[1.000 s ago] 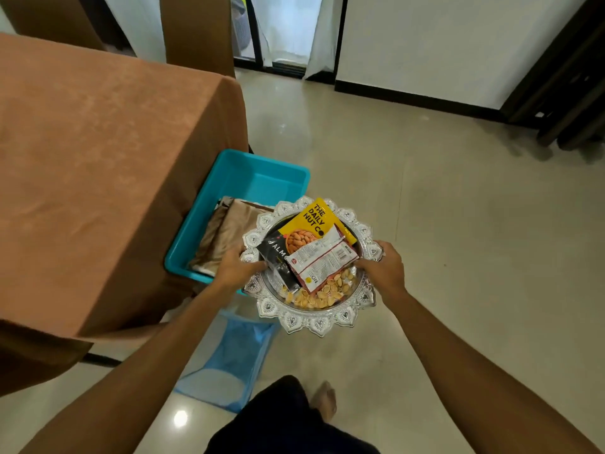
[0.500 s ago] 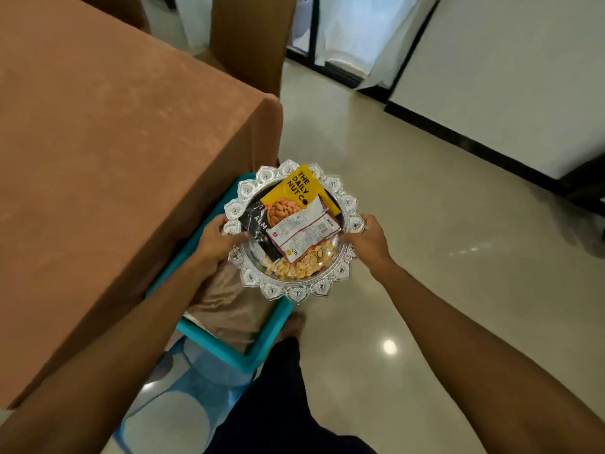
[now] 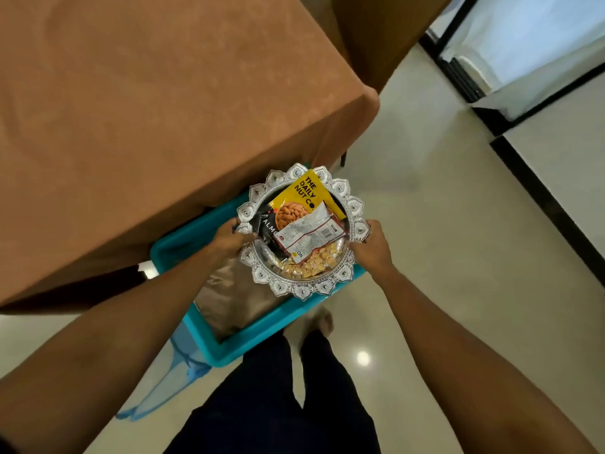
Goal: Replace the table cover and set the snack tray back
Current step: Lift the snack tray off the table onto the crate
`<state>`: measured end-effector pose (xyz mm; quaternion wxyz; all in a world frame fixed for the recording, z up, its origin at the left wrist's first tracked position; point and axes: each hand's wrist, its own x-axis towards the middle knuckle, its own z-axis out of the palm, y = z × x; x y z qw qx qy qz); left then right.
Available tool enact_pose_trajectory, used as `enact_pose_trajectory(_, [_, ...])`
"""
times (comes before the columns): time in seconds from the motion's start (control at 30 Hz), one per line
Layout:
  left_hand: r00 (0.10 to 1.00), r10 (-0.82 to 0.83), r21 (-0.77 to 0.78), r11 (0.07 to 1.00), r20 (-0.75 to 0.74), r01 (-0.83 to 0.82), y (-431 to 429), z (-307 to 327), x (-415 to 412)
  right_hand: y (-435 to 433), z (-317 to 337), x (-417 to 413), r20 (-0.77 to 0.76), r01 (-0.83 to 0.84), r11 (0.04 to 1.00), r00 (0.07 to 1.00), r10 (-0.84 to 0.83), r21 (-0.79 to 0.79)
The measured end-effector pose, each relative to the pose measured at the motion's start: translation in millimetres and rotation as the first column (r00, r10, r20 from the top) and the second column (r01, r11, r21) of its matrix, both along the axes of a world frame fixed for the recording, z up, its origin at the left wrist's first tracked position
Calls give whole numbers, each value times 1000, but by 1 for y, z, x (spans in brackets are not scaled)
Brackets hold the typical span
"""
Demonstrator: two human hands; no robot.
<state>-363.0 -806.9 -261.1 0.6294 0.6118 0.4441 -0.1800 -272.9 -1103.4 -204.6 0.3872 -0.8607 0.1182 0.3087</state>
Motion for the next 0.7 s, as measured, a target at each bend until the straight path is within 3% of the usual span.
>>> enact_pose_trajectory(0.23, [993,109,11,994,40,-110,-26,-2,4,-10,-22,44,-75,-69,997,995,70,20])
enact_pose_trajectory(0.5, [941,338,-89,937,-22,-339,-48,-7,-19,-13,-12,60,50,-205,976,978,202,67])
enact_pose_trajectory(0.7, [935,351,-110,929,-50,-354,-60,-6,-24,-14,-15,70,62,-314,948,948,311,53])
